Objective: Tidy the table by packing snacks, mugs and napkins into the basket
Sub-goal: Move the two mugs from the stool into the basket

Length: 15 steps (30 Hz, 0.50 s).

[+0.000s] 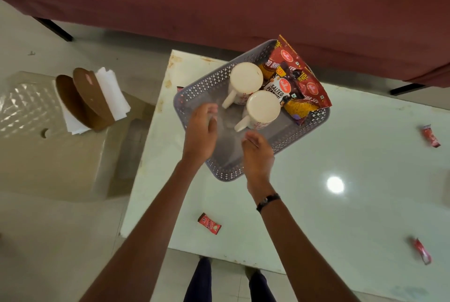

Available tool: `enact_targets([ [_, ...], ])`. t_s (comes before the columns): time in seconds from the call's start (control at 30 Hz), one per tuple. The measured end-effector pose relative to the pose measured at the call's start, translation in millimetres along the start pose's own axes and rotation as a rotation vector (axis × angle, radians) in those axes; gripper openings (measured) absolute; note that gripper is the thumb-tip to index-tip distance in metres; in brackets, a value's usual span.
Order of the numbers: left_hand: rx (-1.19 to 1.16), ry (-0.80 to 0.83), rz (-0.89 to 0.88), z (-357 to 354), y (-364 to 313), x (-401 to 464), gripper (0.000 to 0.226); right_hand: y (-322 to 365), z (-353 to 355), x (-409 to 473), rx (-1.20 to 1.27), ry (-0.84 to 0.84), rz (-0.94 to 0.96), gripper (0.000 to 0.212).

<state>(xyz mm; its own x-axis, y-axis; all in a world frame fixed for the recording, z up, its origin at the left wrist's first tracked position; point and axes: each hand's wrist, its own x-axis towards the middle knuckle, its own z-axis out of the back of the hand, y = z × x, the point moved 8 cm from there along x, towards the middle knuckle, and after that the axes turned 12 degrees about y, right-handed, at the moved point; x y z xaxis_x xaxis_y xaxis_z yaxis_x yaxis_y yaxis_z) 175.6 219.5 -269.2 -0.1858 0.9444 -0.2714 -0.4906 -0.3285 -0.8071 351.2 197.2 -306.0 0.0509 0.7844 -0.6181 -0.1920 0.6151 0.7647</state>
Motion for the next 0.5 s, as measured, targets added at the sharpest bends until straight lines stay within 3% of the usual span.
enact_targets([
  [0.17,-0.124,-0.101,0.037,40,14,-52,0.021,15,-7,-32,-0.122,0.029,0.137,0.017],
  [0.33,-0.195,-0.208,0.092,100,40,-77,0.019,52,-78,-47,-0.2,0.205,0.286,0.017],
  [0.5,-0.172,-0.547,0.123,188,79,-102,0.018,96,-184,-55,-0.288,0.414,0.474,0.015],
])
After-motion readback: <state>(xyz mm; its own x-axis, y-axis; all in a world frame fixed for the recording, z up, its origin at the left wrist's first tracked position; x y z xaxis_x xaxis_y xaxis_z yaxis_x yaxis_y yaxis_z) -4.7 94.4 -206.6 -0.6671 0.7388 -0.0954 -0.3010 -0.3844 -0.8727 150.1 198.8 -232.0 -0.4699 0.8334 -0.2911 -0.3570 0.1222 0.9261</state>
